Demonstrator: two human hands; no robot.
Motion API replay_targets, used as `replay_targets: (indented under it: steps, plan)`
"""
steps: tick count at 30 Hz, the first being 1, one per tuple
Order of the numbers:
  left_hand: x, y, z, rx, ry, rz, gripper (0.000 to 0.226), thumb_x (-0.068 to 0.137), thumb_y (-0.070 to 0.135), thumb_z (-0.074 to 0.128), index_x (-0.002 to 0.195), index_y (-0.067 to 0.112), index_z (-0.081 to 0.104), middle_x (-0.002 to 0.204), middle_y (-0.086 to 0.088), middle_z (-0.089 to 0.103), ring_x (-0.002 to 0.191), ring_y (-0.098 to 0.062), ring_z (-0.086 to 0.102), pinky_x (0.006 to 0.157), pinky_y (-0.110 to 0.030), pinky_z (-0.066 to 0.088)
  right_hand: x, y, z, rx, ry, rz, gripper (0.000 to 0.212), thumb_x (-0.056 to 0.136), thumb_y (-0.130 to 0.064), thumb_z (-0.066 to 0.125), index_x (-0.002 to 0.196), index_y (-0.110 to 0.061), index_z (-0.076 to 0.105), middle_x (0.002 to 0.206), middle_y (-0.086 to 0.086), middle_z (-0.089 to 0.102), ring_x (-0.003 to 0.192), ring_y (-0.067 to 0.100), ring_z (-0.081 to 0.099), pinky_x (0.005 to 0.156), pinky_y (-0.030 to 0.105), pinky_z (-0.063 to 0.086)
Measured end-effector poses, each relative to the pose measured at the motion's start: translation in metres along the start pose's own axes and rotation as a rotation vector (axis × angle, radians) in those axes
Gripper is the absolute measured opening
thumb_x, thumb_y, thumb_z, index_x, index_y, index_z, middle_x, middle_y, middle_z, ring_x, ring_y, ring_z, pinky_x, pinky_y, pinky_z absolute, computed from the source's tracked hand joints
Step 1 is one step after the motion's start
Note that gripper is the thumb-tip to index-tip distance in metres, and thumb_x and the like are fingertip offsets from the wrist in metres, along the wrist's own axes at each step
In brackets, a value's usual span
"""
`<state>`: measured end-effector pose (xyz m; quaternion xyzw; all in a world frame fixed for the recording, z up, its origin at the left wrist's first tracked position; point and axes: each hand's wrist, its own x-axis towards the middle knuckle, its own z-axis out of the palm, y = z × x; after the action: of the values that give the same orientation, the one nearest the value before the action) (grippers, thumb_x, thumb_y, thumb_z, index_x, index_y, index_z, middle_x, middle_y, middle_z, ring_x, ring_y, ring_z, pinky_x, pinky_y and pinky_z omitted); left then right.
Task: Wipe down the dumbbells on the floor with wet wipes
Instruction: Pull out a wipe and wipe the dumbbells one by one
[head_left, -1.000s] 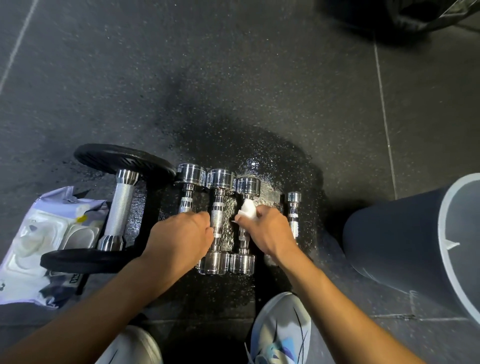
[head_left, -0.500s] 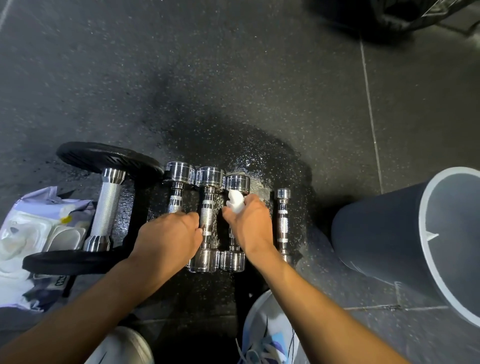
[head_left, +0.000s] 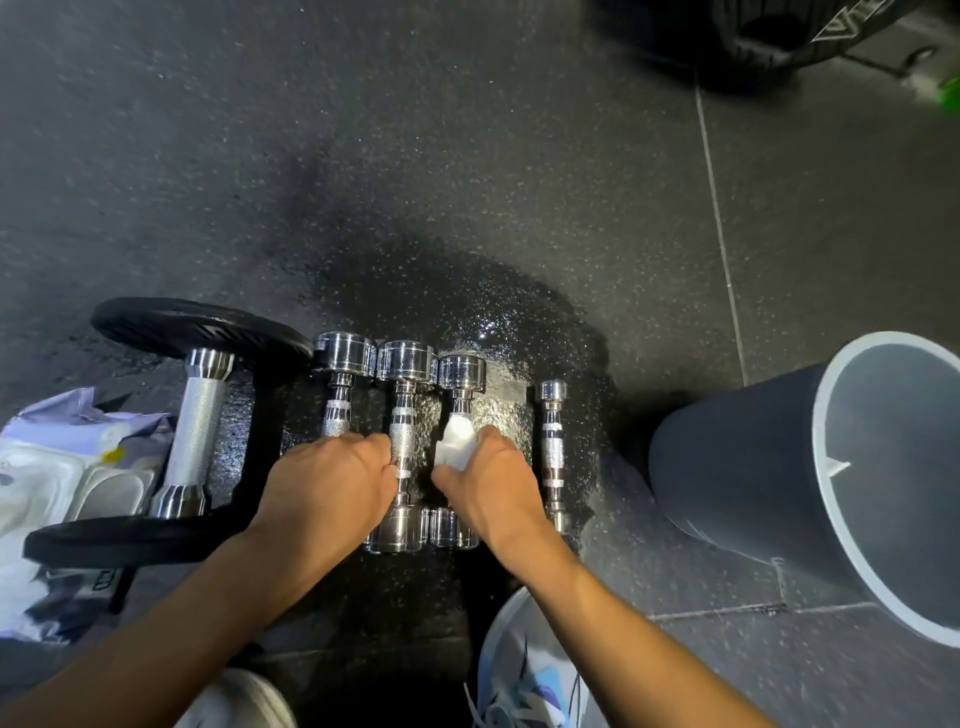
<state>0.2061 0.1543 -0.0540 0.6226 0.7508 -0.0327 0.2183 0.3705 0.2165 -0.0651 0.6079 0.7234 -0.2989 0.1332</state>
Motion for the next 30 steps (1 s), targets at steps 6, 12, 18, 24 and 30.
replay_targets:
  steps: [6,12,18,24,30]
  plan:
    - [0.001,-0.002,0.001,-0.030,-0.003,-0.005,0.024,0.103,0.041,0.042,0.098,0.028,0.062,0.080,0.010,0.059,0.068,-0.009,0.057,0.062,-0.026,0.042,-0.010,-0.011,-0.010,-0.055,0.291,-0.254,0.032,0.102,-0.021,0.053,0.131,-0.011,0.058,0.114,0.010,0.057,0.101,0.023,0.056,0.086,0.030,0.052]
    - [0.002,-0.002,-0.005,-0.032,0.002,-0.030,0.024,0.102,0.042,0.046,0.097,0.026,0.063,0.079,0.009,0.058,0.066,-0.010,0.053,0.059,-0.028,0.036,0.004,-0.014,0.000,0.035,0.357,-0.522,0.032,0.096,-0.010,0.062,0.128,-0.013,0.067,0.106,0.003,0.056,0.097,0.020,0.049,0.079,0.035,0.052]
    - [0.011,-0.018,-0.026,-0.113,-0.032,-0.114,0.019,0.101,0.040,0.049,0.102,0.027,0.063,0.089,0.009,0.065,0.079,-0.014,0.061,0.064,-0.030,0.045,0.027,-0.023,0.000,0.029,0.313,-0.678,0.037,0.088,0.011,0.064,0.118,-0.010,0.069,0.120,0.004,0.064,0.107,0.021,0.061,0.086,0.031,0.060]
    - [0.019,-0.033,-0.038,-0.100,-0.087,-0.160,0.014,0.101,0.035,0.049,0.105,0.027,0.060,0.101,0.002,0.066,0.083,-0.018,0.055,0.071,-0.032,0.045,-0.007,-0.003,0.018,0.068,0.240,-0.733,0.033,0.088,-0.007,0.075,0.121,-0.012,0.074,0.124,0.005,0.064,0.113,0.019,0.059,0.093,0.018,0.050]
    - [0.021,-0.033,-0.038,-0.051,-0.153,-0.209,0.009,0.103,0.031,0.048,0.103,0.022,0.052,0.086,0.002,0.053,0.080,-0.022,0.054,0.072,-0.035,0.044,0.012,-0.008,0.005,-0.026,0.228,-0.756,0.043,0.084,0.001,0.080,0.124,-0.013,0.073,0.122,0.006,0.065,0.102,0.020,0.068,0.080,0.025,0.062]
